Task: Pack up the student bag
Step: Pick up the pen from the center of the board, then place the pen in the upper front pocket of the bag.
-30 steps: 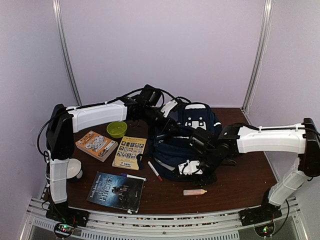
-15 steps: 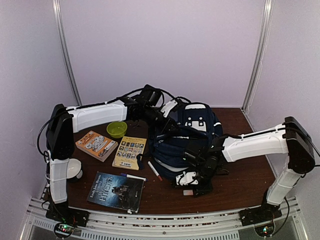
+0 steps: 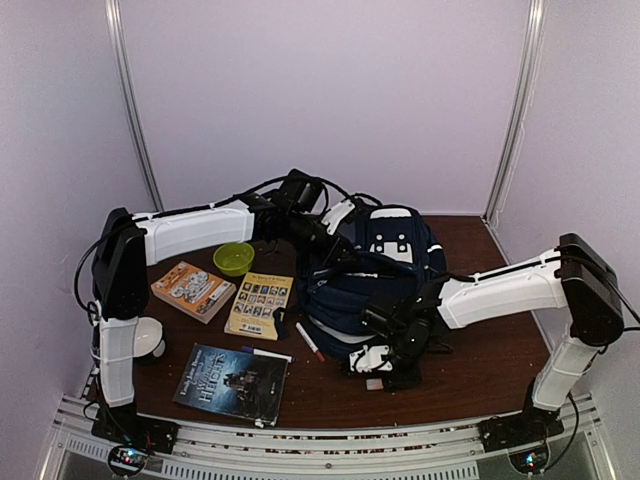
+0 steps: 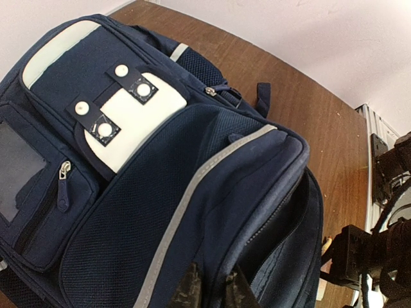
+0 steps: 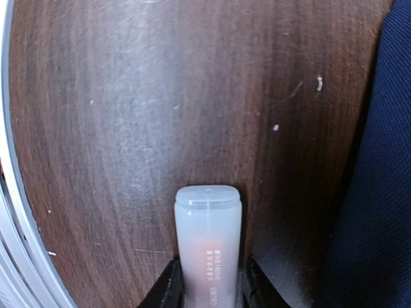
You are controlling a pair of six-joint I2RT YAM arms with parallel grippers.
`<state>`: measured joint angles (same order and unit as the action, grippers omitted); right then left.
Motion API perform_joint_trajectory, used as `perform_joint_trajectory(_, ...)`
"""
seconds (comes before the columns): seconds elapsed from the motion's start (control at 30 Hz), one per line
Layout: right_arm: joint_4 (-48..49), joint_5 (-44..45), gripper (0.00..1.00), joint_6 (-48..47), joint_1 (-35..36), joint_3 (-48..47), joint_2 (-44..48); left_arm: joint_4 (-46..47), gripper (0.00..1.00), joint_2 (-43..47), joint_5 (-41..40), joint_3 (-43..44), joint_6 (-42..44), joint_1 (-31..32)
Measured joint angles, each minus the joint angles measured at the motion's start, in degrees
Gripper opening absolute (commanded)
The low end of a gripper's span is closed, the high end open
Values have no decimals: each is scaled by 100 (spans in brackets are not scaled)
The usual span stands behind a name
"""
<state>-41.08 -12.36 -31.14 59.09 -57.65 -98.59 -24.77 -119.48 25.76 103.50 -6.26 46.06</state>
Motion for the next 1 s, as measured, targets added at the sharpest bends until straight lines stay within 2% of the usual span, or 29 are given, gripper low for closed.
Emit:
perform_joint_trajectory(0.3,-138,57,20,24,4,-63,33,0,13,0,0,0,0,0)
perform_joint_trajectory(0.57,-636,216,19,-162,-61,-474,813,0,13,2,4,0,0,0)
perform_joint_trajectory(0.83,-710,638,19,-575,-684,-1423,977,0,13,0,26,0,-4,0)
perform_joint_trajectory(1.0,-433,1040,19,-817,-1054,-1899,887,0,13,0,55,0,-7,0)
